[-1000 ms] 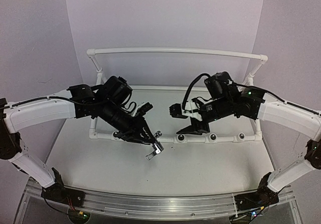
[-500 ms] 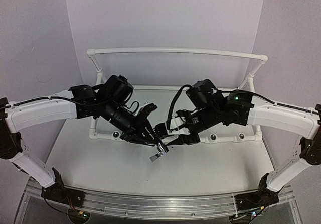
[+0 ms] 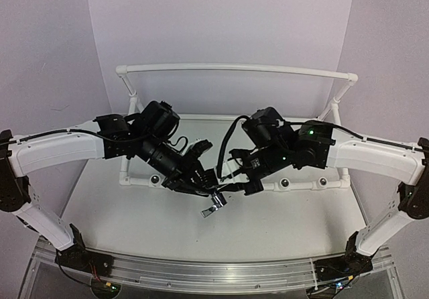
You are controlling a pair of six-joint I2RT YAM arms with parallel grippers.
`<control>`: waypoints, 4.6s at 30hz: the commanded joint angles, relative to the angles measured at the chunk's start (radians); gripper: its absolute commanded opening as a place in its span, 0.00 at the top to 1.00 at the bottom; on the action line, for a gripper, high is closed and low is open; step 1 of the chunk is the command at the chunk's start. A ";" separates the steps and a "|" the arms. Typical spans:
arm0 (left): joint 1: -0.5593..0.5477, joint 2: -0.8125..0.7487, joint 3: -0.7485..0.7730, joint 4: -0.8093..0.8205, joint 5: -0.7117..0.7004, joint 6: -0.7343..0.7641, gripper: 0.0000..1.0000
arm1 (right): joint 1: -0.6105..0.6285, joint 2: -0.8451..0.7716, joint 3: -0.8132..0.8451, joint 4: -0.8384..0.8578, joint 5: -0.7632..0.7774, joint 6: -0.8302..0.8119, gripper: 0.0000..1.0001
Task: Install the water faucets
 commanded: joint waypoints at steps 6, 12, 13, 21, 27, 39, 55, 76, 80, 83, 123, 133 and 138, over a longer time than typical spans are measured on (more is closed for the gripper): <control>0.003 -0.053 -0.007 0.078 -0.048 -0.027 0.62 | 0.014 -0.011 -0.001 0.002 0.018 0.031 1.00; 0.003 -0.133 -0.009 0.040 -0.202 -0.003 0.22 | -0.056 -0.034 -0.016 0.039 -0.083 0.114 1.00; 0.003 -0.157 -0.011 0.034 -0.225 0.011 0.19 | -0.082 -0.038 -0.015 0.044 -0.121 0.128 1.00; 0.003 -0.283 -0.051 0.010 -0.422 0.114 0.03 | -0.199 -0.079 -0.059 0.143 -0.317 0.287 1.00; 0.003 -0.227 -0.055 0.083 -0.362 0.059 0.07 | -0.225 -0.101 -0.060 0.241 -0.314 0.365 1.00; -0.003 -0.163 -0.053 0.310 -0.251 -0.084 0.28 | -0.224 -0.080 -0.042 0.312 -0.275 0.390 1.00; -0.025 -0.051 0.052 0.231 -0.279 -0.096 0.62 | -0.224 -0.041 -0.031 0.360 -0.250 0.393 1.00; -0.025 -0.079 0.043 0.203 -0.362 -0.093 0.58 | -0.223 -0.038 -0.067 0.357 -0.288 0.360 1.00; -0.025 -0.098 0.044 0.202 -0.378 -0.090 0.55 | -0.223 -0.044 -0.072 0.355 -0.291 0.356 1.00; -0.024 -0.117 0.039 0.203 -0.400 -0.091 0.57 | -0.222 -0.045 -0.075 0.355 -0.295 0.356 1.00; 0.010 -0.079 0.038 0.283 -0.387 -0.170 0.64 | -0.222 -0.031 -0.053 0.363 -0.324 0.384 1.00; 0.011 -0.058 0.044 0.287 -0.346 -0.165 0.69 | -0.221 -0.019 -0.053 0.388 -0.306 0.402 1.00; 0.011 -0.050 0.044 0.291 -0.343 -0.165 0.69 | -0.222 -0.018 -0.054 0.396 -0.303 0.410 1.00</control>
